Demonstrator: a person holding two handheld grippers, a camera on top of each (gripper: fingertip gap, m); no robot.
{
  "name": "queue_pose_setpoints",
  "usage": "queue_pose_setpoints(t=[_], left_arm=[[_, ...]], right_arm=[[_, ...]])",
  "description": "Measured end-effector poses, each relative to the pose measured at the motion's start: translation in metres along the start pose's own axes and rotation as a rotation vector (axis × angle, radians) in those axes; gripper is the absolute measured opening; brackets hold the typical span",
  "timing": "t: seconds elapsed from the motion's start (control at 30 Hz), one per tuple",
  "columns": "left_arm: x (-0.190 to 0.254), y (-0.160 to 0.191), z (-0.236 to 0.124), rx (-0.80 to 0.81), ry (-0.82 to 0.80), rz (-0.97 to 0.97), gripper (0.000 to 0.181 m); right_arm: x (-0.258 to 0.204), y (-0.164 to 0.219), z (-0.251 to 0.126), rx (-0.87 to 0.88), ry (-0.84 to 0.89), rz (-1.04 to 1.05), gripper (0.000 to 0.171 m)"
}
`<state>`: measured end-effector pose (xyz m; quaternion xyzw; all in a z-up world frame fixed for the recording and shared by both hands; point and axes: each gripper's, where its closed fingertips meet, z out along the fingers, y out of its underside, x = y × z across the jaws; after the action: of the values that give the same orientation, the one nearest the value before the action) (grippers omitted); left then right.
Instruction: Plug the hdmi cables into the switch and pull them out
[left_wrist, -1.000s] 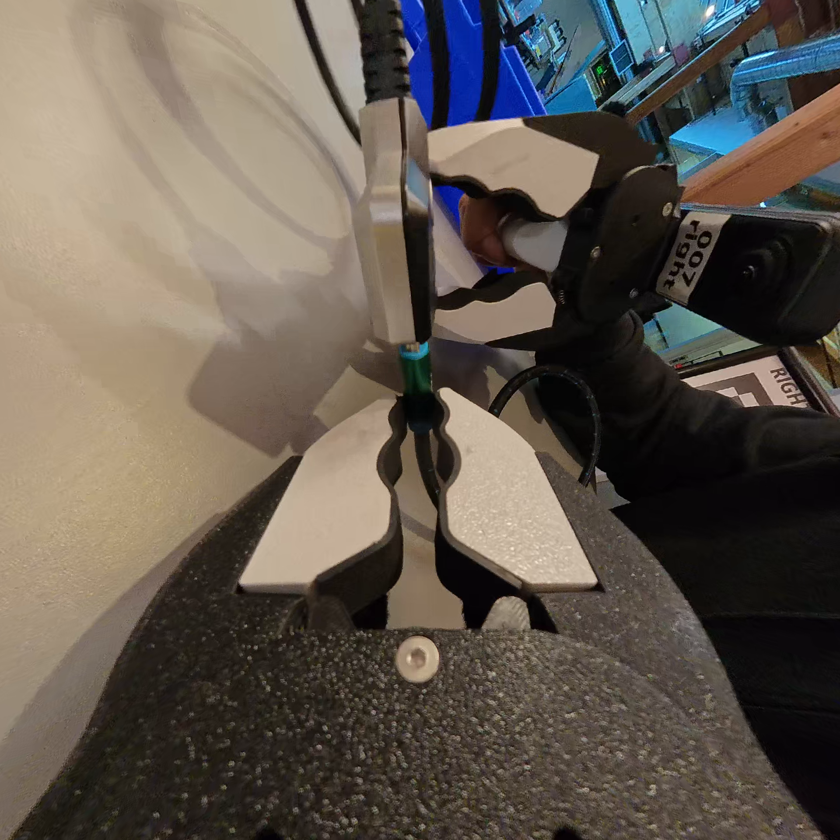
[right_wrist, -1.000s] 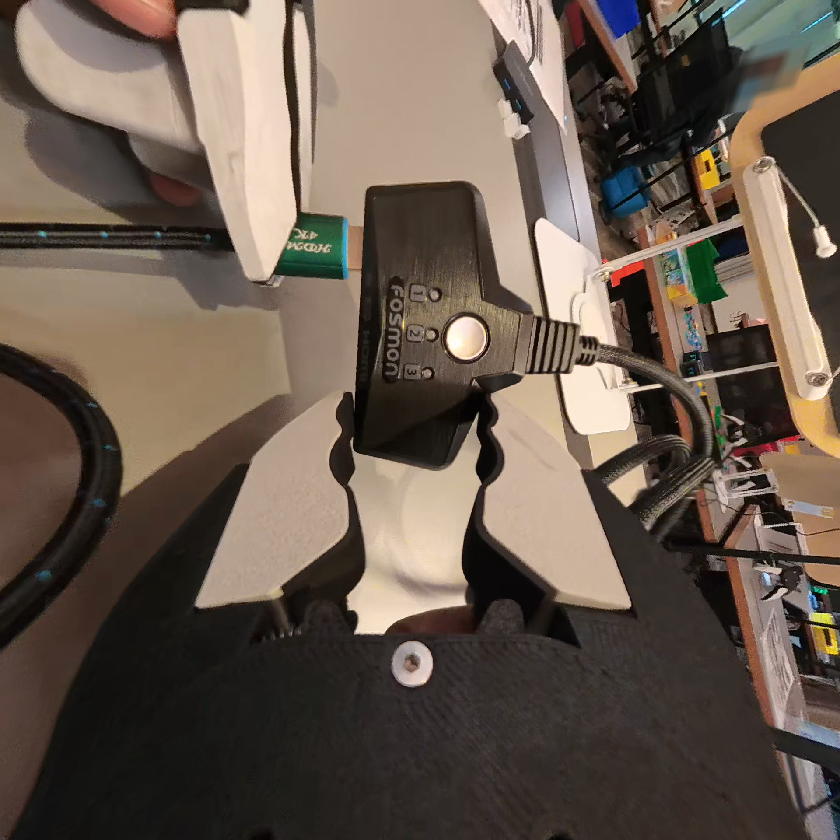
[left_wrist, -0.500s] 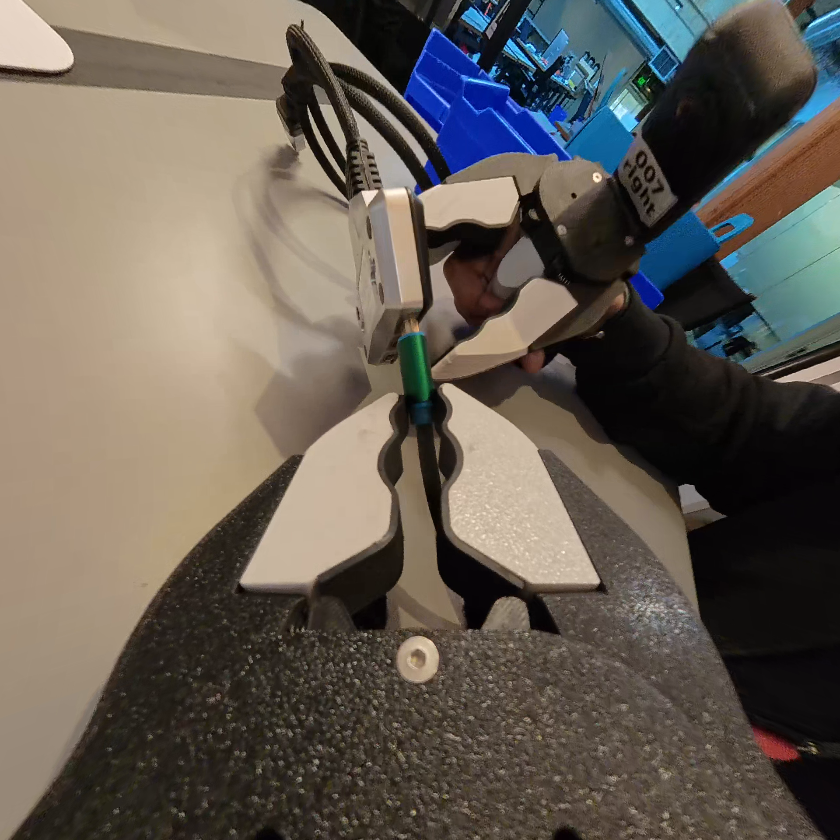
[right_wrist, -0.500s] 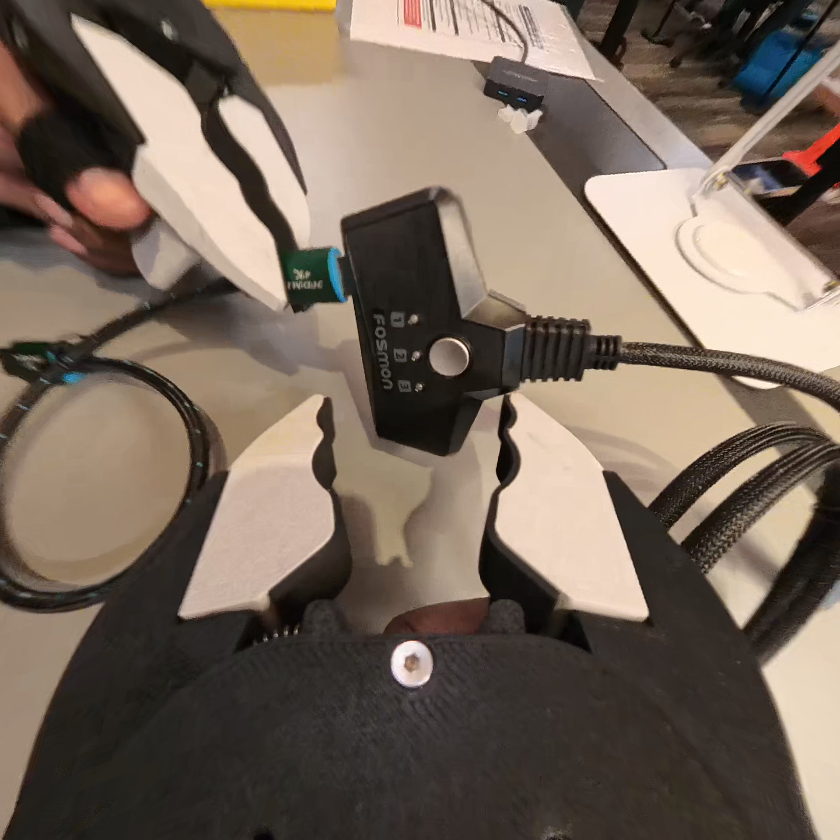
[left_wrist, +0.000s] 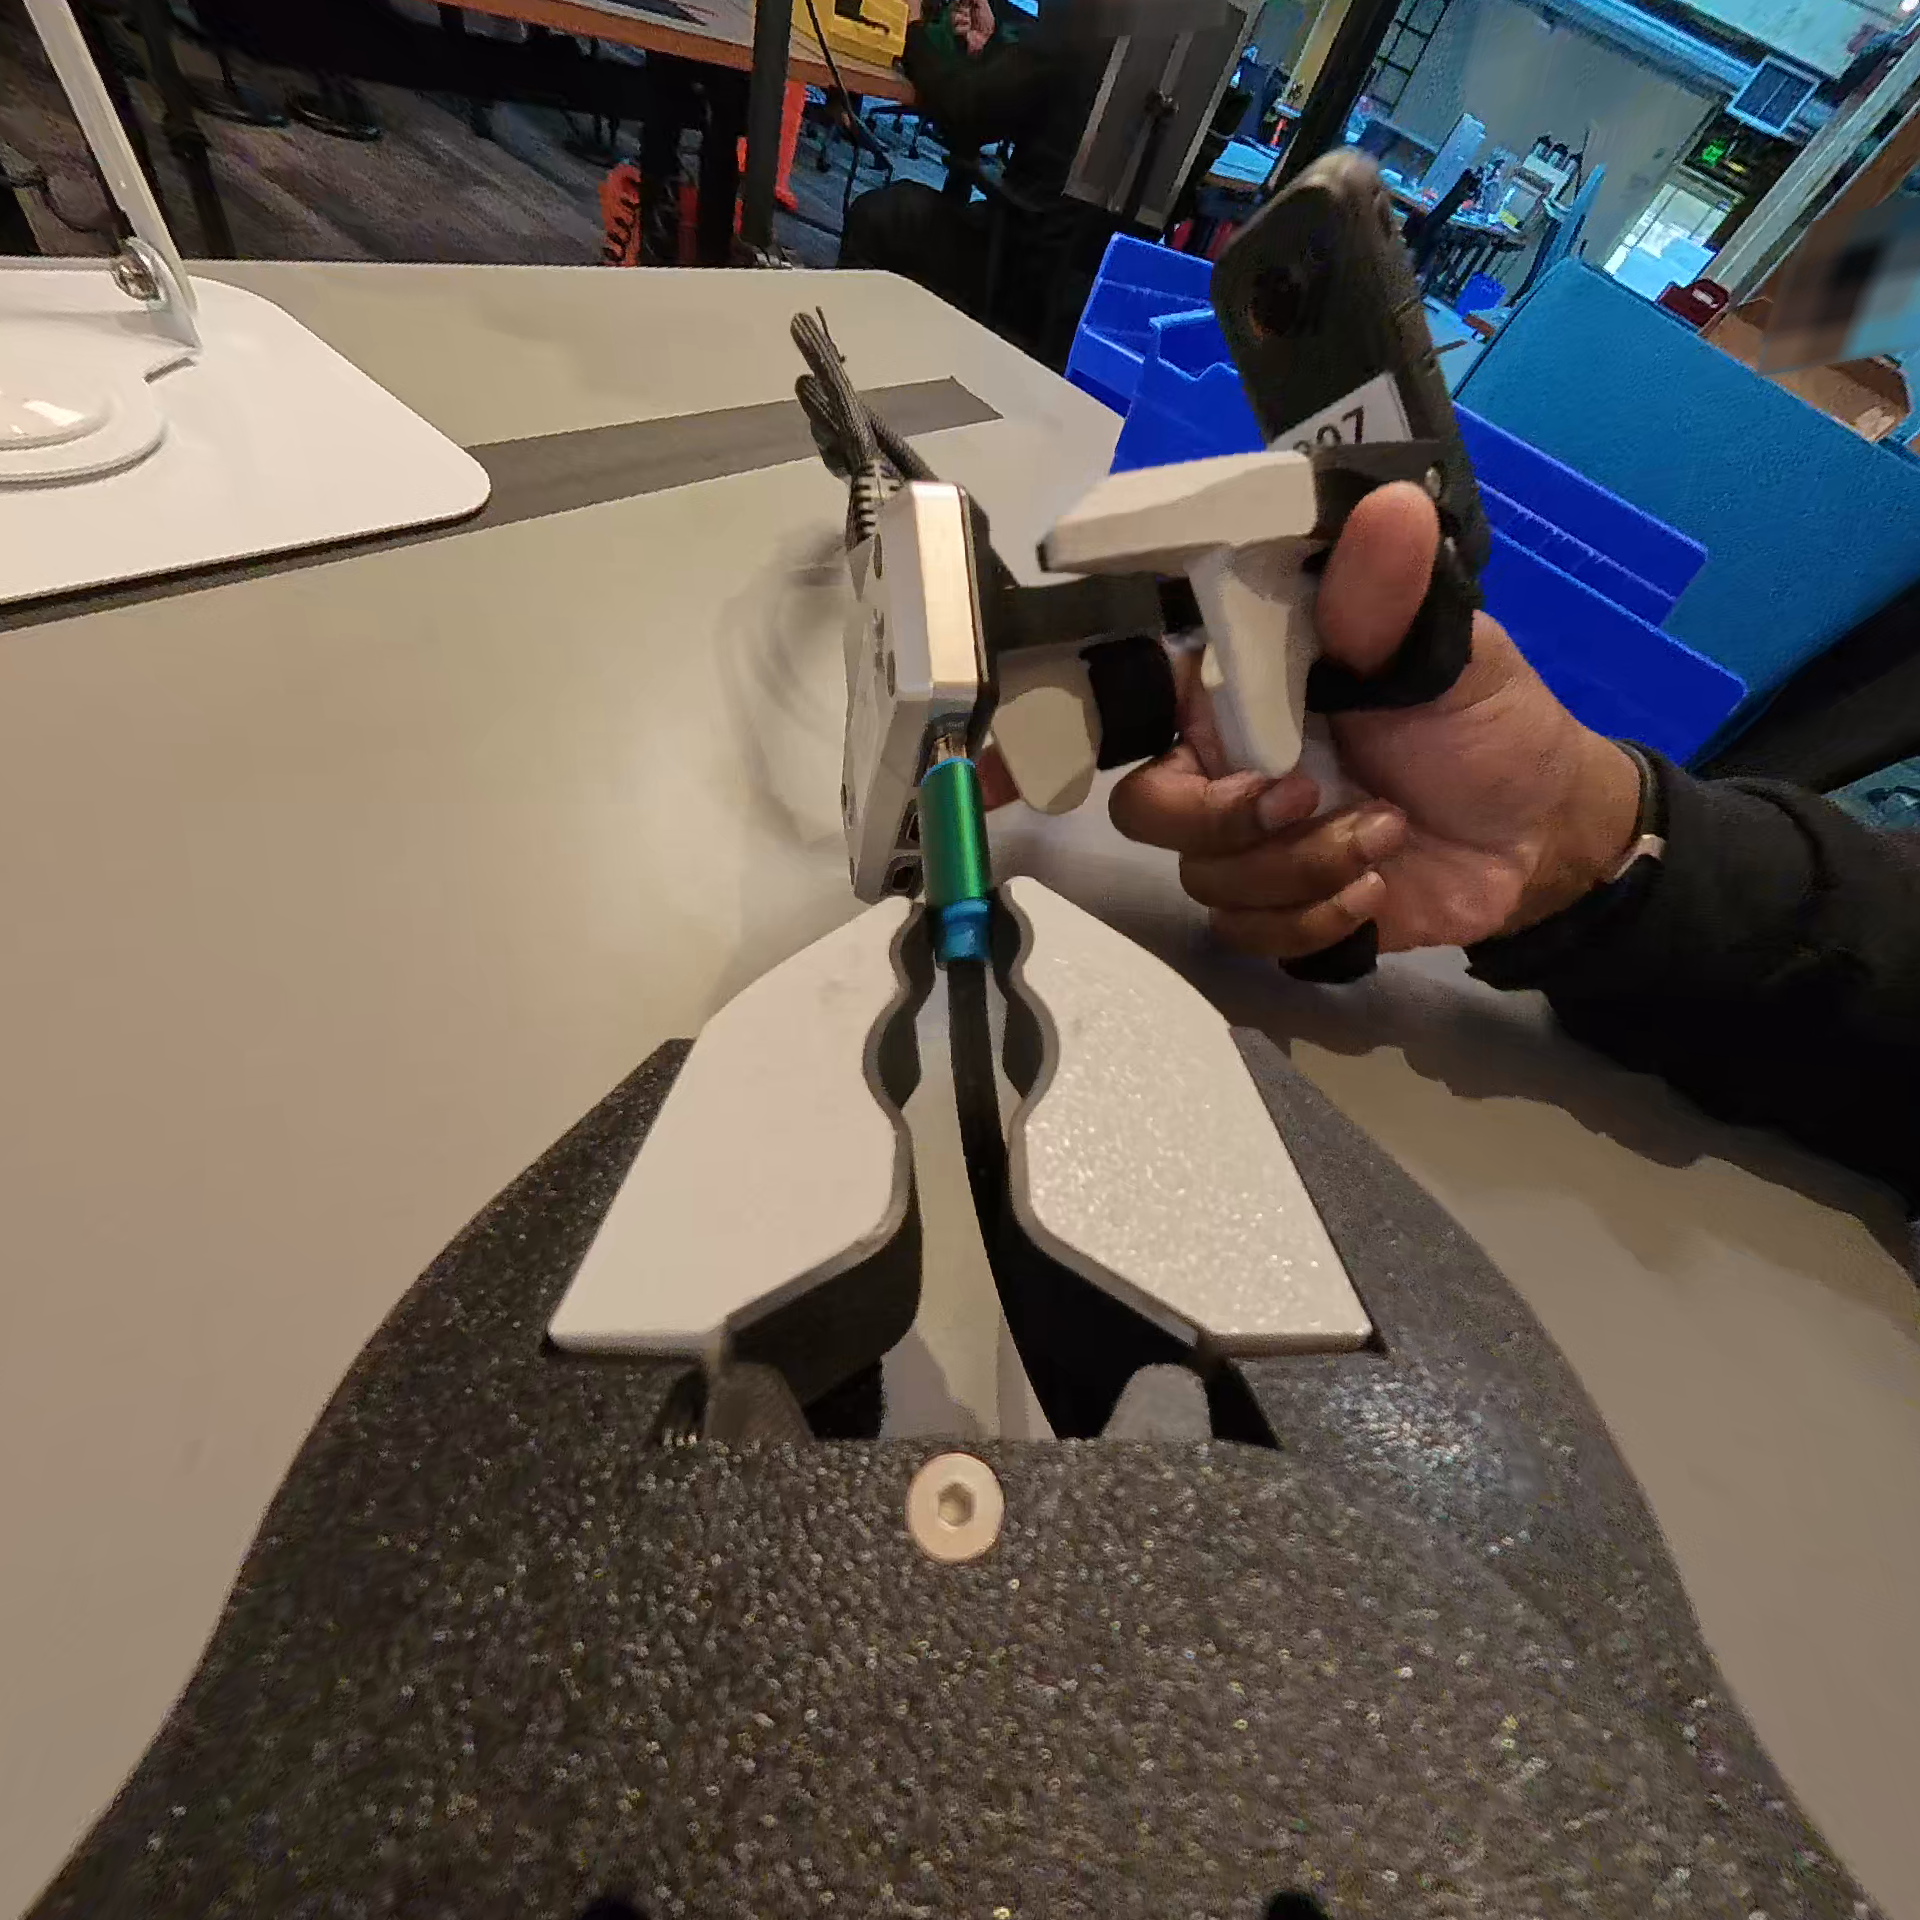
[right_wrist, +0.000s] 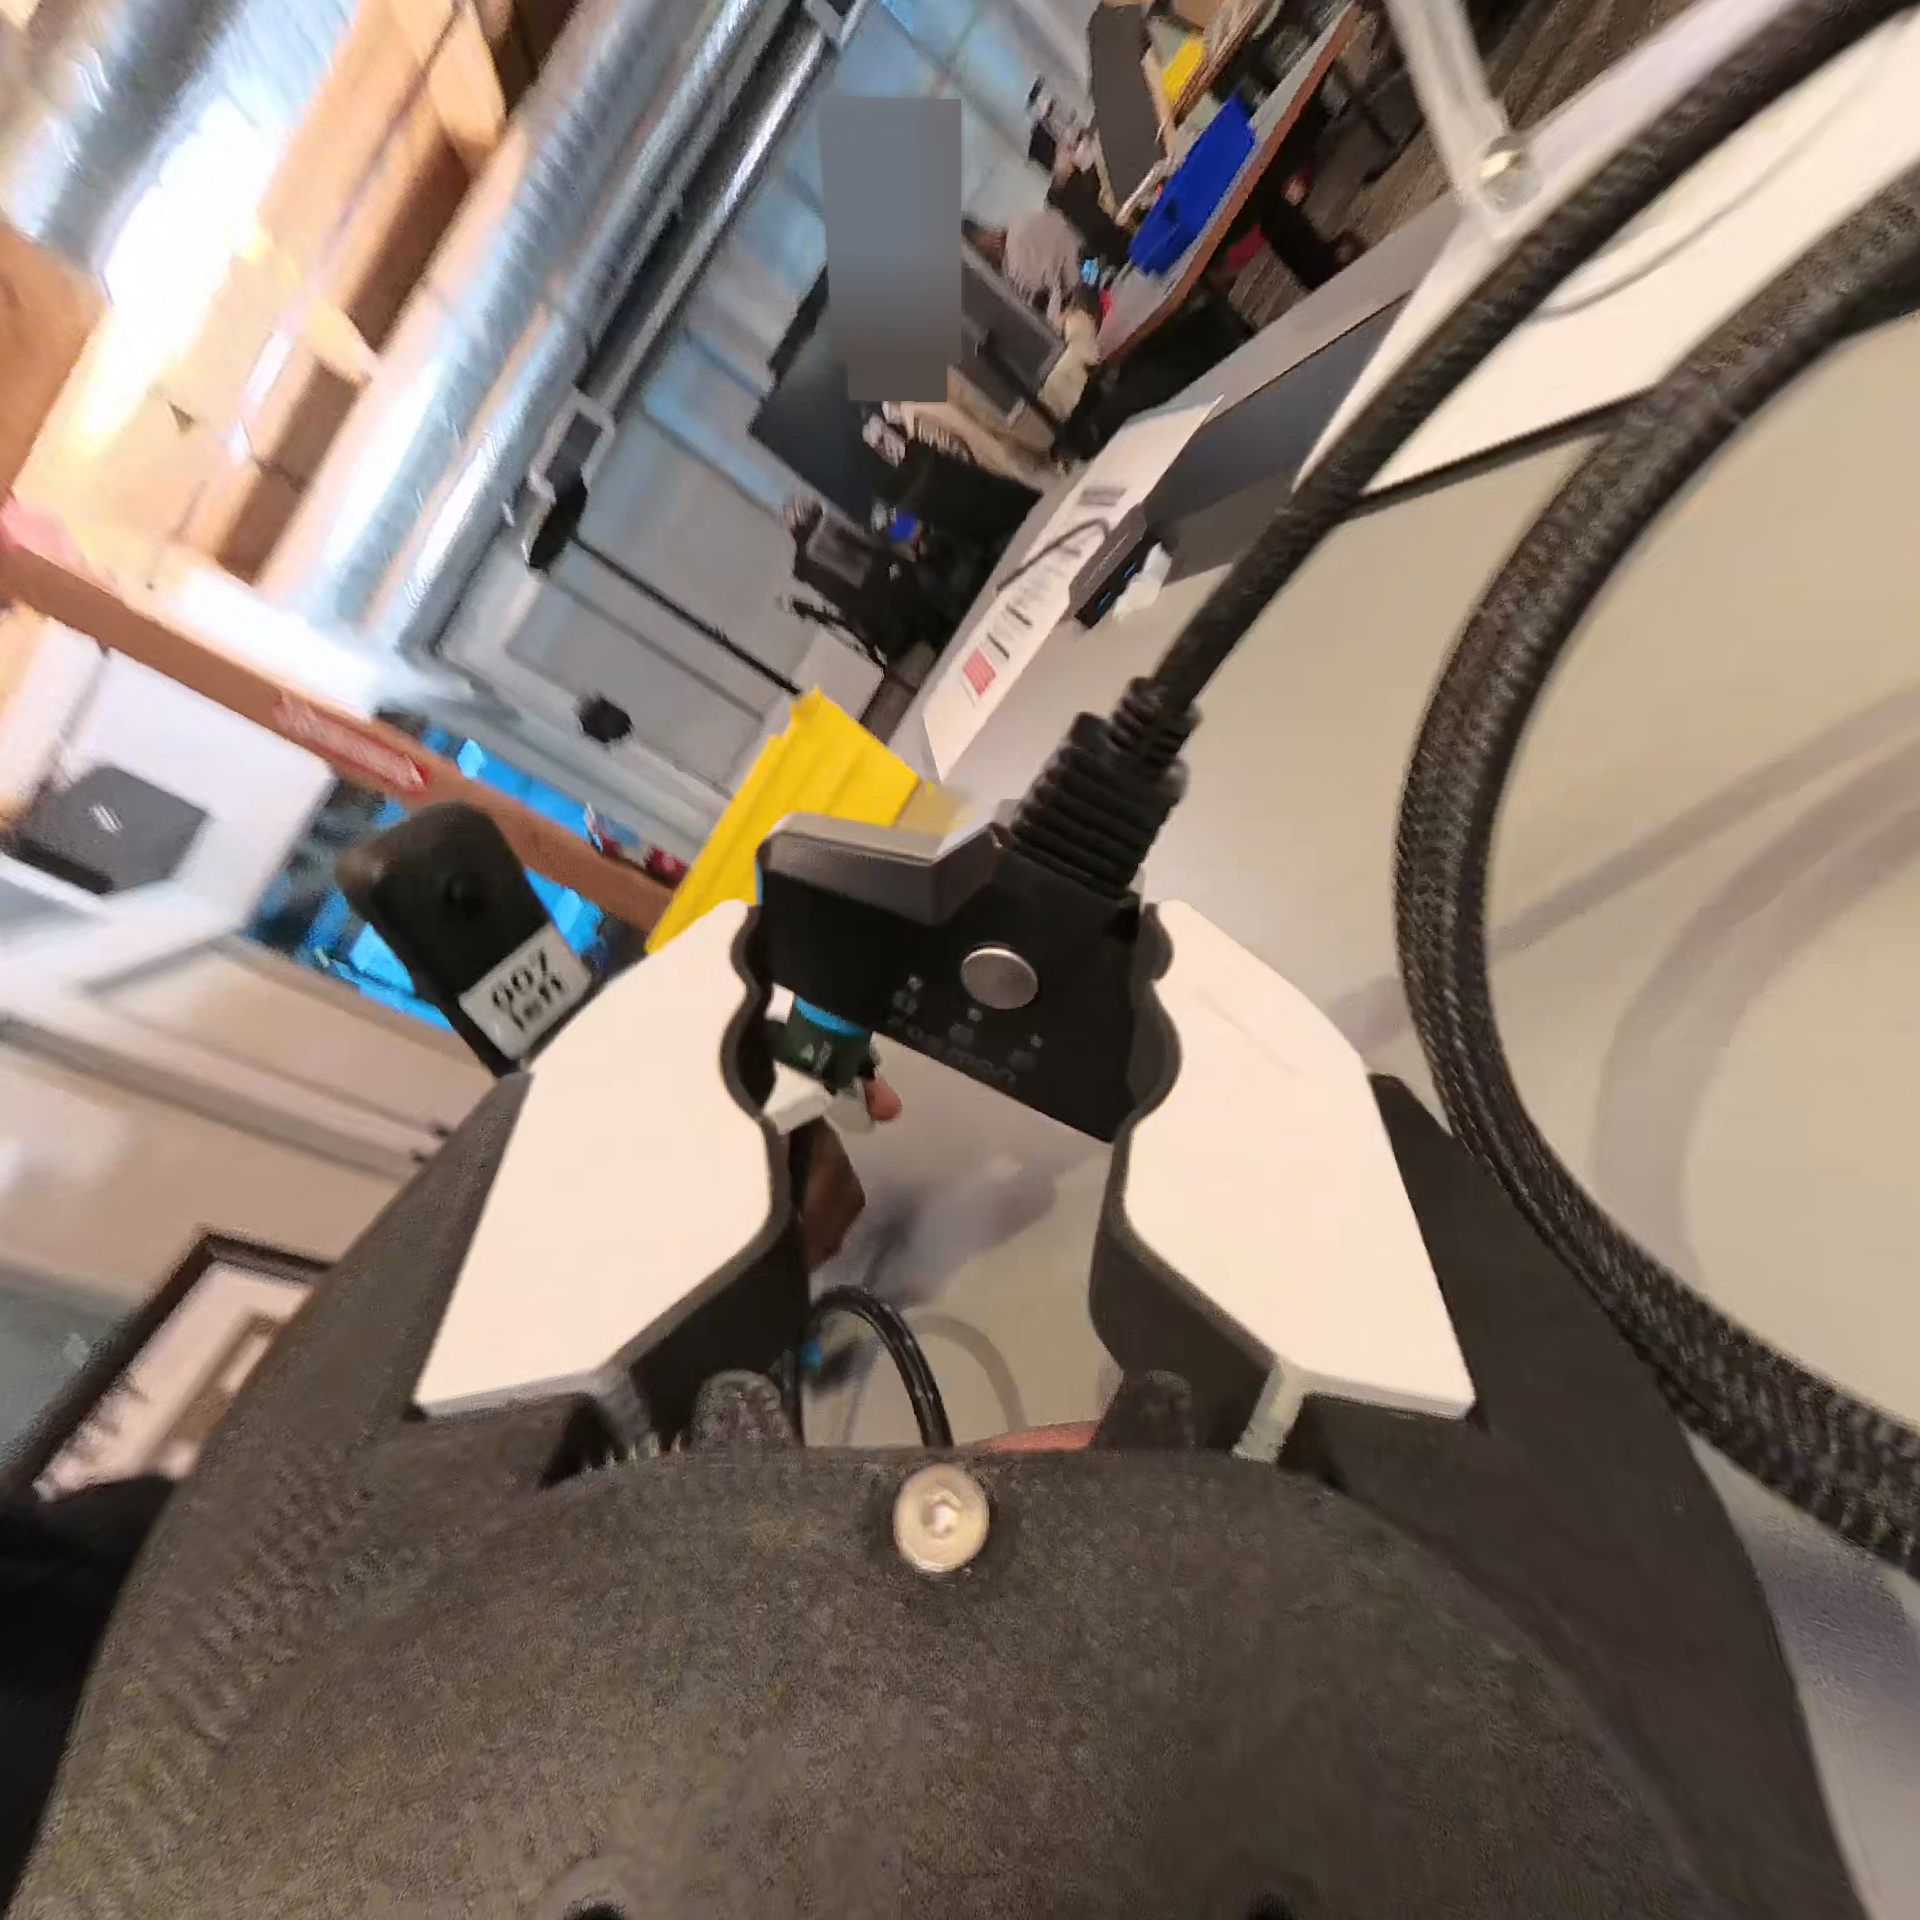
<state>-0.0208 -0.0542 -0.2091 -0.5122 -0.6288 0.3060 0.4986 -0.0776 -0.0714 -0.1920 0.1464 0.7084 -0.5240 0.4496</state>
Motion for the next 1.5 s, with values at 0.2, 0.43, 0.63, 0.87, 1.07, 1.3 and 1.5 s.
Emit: queue_pose_setpoints(t=[0.2,0.43,0.63,0.87,1.07,1.3,1.5], left_arm=[[0.005,-0.001,0.002,0.003,-0.035,0.096,0.011],[0.012,0.004,0.007,-0.026,-0.049,0.184,0.011],[0.015,0.010,0.011,-0.049,-0.042,0.151,0.011],[0.020,0.014,0.012,-0.091,-0.047,0.175,0.011],[0.022,0.020,0.015,-0.104,-0.039,0.148,0.010],[0.026,0.018,0.016,-0.079,-0.027,0.132,0.010],[0.020,0.007,0.010,-0.010,-0.044,0.094,0.010]], right_arm=[[0.017,-0.010,-0.002,0.162,0.026,0.203,0.057],[0.018,-0.008,0.002,0.143,0.049,0.192,0.044],[0.020,-0.007,0.000,0.110,0.164,0.063,0.044],[0.008,-0.008,-0.001,0.009,0.235,-0.129,0.044],[0.003,-0.007,-0.001,-0.044,0.304,-0.276,0.043],[0.000,-0.009,-0.002,-0.058,0.313,-0.310,0.043],[-0.003,-0.010,-0.001,0.009,0.282,-0.221,0.044]])
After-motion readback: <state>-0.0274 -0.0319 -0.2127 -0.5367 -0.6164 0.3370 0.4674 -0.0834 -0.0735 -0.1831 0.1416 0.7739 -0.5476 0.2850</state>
